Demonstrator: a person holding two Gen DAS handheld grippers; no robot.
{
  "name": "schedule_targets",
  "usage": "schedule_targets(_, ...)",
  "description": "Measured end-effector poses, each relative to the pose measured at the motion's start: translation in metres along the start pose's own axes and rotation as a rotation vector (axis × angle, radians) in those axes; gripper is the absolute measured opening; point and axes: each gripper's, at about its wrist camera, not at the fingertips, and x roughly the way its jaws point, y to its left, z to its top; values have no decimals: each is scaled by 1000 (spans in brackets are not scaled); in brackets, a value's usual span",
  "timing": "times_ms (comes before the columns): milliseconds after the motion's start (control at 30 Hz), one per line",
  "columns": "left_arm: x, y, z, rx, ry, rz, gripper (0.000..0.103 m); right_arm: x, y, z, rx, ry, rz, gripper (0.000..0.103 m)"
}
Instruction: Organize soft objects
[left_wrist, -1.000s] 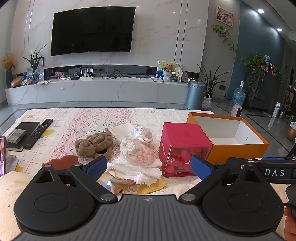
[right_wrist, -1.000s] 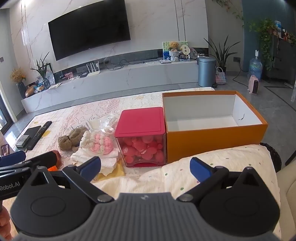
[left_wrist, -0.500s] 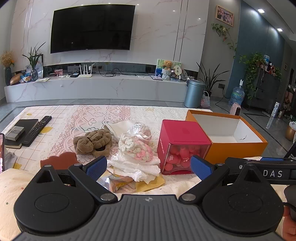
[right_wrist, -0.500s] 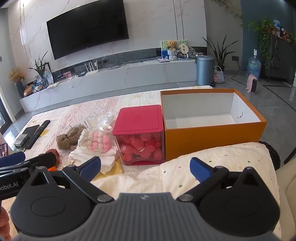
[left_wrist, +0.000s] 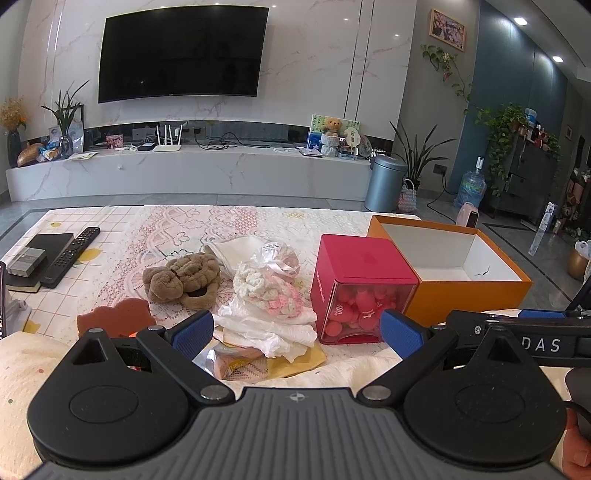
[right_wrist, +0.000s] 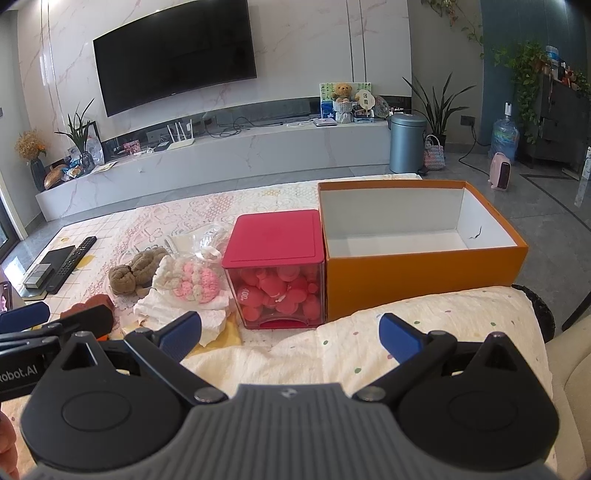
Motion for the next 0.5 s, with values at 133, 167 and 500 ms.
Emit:
schedule_targets(133,1,0,-1,-2,2,-3,103,0,0,0,0,0,0,100)
schedule_targets(167,1,-1,-1,-2,2,-3,103,0,0,0,-1,0,-1,100)
schedule_targets(500,1,-2,-1,-1,2,-7,103,2,1,-2,-6,-1,-6,100)
